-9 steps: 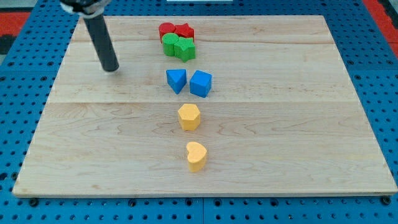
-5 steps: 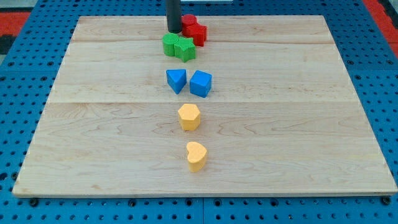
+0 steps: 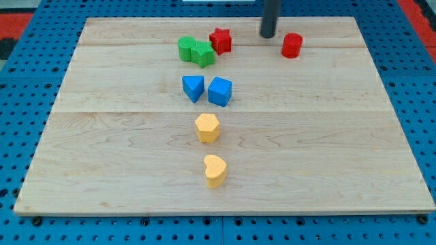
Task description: Separate the green and red blocks
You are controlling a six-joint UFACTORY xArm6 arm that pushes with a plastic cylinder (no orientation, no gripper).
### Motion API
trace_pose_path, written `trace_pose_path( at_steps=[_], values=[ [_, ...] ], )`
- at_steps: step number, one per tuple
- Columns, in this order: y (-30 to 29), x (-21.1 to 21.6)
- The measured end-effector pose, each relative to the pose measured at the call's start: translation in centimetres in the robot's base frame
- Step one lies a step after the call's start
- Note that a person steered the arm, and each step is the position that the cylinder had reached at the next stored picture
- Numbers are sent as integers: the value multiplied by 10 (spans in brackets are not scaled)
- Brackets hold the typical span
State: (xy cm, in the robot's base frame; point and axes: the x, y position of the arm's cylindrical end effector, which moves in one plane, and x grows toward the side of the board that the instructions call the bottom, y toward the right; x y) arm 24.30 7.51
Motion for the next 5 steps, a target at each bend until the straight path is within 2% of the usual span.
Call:
trace_pose_path(
  at_steps=[1, 2, 3, 4, 5],
  values=[
    [-37, -10],
    [-70, -49],
    [-123, -21],
    [-156, 35],
    [-161, 73]
  ],
)
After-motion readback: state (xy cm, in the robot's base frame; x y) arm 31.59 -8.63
